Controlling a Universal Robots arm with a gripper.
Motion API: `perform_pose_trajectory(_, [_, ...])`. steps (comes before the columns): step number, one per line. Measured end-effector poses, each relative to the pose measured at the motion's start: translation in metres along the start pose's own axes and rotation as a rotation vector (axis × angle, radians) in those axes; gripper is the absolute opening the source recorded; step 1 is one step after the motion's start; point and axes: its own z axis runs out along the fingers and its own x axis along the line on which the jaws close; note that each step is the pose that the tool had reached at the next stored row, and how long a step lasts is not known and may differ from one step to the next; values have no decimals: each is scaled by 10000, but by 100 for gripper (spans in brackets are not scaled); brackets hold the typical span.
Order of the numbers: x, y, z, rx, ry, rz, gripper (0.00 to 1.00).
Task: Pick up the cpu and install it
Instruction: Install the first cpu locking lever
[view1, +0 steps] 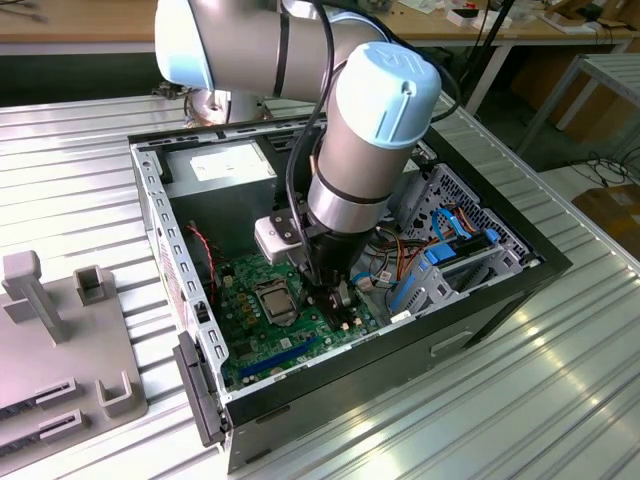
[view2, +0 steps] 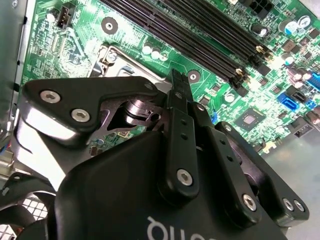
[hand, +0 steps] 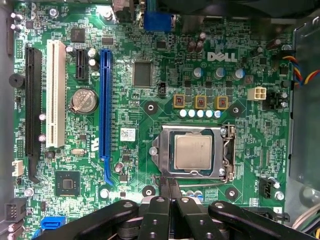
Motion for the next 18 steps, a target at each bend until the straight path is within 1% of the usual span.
perform_pose_trajectory(2, [1,2,7,6,4,-56,11])
perform_pose_trajectory(6, [0,1,43,9,6,-99,11])
perform_pose_trajectory(15, [-1,-2,62,10,7,-134,11])
perform_pose_trajectory(16, [0,-20,69,11,7,-144,11])
perform_pose_trajectory(18, [0,-30,86,10,8,-155,11])
